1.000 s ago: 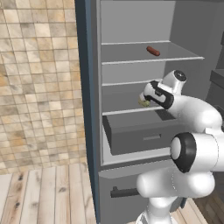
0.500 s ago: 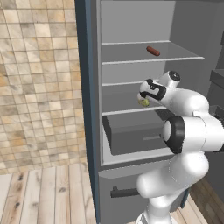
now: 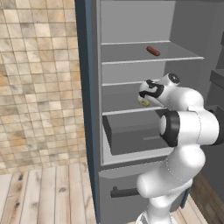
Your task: Retrieve the sausage and cheese from the fridge and place them on the cutting board on the counter.
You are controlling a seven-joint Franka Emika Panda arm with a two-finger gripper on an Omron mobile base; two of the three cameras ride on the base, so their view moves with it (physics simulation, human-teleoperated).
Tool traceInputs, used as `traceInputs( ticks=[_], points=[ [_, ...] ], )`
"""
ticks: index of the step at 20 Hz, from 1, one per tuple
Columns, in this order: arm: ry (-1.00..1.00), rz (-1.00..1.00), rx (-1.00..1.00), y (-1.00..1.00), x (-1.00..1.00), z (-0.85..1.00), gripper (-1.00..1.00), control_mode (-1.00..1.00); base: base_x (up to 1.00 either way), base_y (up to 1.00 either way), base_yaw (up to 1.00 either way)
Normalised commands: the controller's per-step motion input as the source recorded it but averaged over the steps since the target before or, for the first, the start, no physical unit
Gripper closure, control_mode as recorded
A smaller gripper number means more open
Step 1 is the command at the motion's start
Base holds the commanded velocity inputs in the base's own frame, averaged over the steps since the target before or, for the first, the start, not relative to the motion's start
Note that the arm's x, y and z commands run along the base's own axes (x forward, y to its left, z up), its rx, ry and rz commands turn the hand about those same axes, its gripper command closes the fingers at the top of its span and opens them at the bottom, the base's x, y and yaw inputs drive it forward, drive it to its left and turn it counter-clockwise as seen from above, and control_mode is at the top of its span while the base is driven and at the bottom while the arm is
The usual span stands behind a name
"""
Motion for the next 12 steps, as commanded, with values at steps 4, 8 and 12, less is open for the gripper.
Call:
traceInputs(
  ticks=[4,8,12],
  points=[
    [0.00,0.02,0.00,-0.06,0.31,-0.04,-1.00,-1.00,0.00,0.00,0.00],
    [0.00,0.01,0.00,-0.01,0.35,-0.16,-1.00,-1.00,0.00,0.00,0.00],
    [0.00,0.00,0.00,0.00,0.21,-0.19,-1.00,-1.00,0.00,0.00,0.00]
  ],
)
